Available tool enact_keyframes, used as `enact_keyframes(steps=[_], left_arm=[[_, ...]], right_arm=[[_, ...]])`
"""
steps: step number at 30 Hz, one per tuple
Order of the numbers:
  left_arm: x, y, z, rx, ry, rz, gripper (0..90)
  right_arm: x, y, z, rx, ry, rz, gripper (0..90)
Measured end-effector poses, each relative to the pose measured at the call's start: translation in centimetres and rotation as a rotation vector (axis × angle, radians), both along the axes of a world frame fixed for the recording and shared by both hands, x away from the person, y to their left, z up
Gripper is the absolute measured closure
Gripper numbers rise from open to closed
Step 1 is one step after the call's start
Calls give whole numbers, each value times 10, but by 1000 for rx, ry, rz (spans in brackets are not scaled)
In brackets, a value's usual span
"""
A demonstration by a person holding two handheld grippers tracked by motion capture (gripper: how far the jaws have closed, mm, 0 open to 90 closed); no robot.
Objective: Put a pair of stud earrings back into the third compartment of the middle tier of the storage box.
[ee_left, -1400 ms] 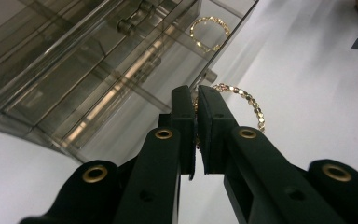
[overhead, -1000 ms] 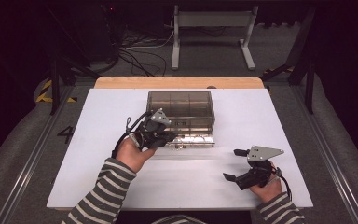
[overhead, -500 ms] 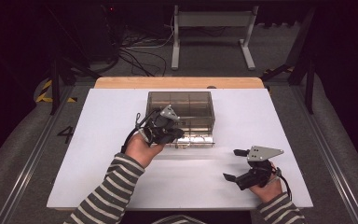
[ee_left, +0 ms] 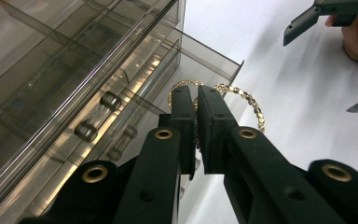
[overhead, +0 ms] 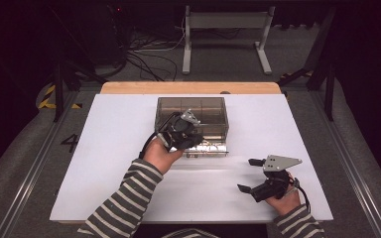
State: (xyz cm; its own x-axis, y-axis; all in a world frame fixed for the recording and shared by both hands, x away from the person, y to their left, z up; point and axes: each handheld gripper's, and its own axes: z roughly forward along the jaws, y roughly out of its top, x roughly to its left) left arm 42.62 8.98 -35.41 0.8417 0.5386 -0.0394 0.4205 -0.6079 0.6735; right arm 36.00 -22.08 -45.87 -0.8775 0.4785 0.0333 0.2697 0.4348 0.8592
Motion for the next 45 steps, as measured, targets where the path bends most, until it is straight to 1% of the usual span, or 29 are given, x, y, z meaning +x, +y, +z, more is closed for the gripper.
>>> enact_keyframes(steps=[7,14,16,28,34,40,45], left_arm=[[7,-10,-6,9,6,3,857],[15,-18,-10,5,8,20,857],[18,-20,-11,13,7,19,857],[29,-34,-19,32,13,33,857],[34,-38,-24,44,27,41,857],[38,-39,-29,39,35,51,857],[40,-42,-30,45,38,48,856]], right_arm=[[0,0,0,-1,0,3,15],[0,0,0,0,1,5,15],[0,0,0,-1,0,6,15],[0,0,0,0,1,10,15],[0,0,0,0,4,10,16],[0,0,0,0,3,11,15],[0,0,0,0,2,12,15]])
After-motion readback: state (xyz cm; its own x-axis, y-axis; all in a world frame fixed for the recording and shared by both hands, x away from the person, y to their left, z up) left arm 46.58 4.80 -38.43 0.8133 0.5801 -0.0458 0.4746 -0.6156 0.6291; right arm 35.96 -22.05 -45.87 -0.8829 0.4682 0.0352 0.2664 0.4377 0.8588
